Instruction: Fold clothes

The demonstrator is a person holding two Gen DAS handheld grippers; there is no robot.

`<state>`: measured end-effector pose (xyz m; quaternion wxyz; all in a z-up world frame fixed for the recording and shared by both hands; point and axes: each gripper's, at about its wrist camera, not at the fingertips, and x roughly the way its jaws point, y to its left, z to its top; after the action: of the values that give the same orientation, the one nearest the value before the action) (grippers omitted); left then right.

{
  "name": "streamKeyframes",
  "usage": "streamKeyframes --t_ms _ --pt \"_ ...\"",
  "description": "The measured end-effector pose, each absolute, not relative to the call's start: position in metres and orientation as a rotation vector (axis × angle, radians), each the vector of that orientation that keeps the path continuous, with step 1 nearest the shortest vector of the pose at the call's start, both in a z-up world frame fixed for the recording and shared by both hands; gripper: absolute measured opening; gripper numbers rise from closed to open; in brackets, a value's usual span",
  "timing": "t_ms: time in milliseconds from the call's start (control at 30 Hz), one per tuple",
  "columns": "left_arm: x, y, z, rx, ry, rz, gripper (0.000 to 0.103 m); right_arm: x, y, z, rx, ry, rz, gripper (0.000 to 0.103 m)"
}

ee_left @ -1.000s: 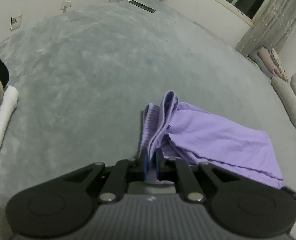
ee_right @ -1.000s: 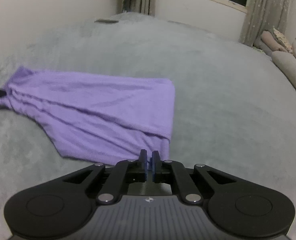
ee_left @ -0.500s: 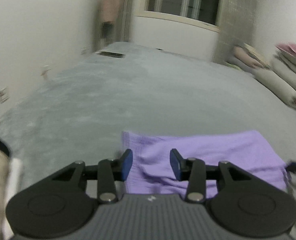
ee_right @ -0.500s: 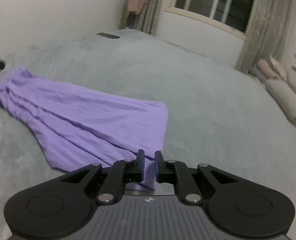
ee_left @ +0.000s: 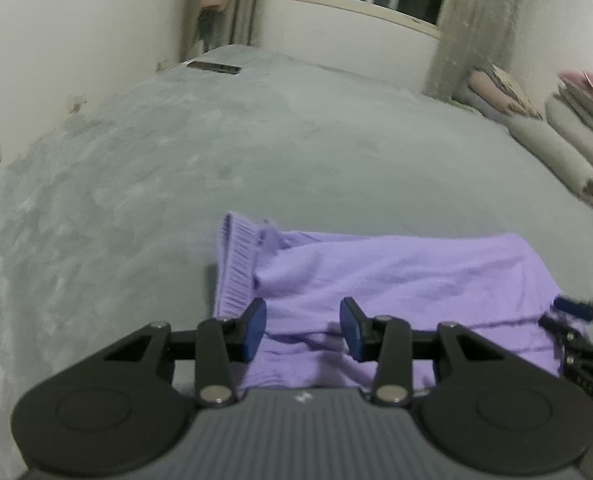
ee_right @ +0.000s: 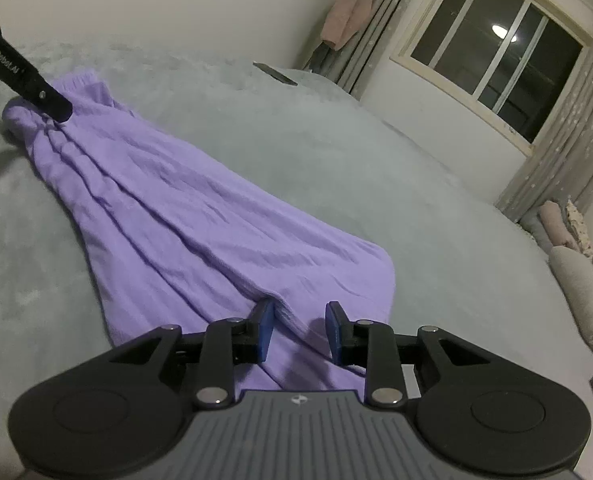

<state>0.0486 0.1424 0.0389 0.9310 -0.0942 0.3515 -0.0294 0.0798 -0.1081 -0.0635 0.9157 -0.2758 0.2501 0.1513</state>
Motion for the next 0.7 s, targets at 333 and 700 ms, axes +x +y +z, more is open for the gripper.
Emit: streamKeyframes --t_ms 333,700 --pt "0.055 0.161 0.045 -0.306 0.705 -0.047 0.009 0.078 -0.125 -0.034 -0.402 0.518 0.356 0.001" --pt "0.066 0.15 0.035 -0.285 0.71 -0.05 0.039 0.076 -0.139 -0.029 -0.36 0.558 0.367 0.001"
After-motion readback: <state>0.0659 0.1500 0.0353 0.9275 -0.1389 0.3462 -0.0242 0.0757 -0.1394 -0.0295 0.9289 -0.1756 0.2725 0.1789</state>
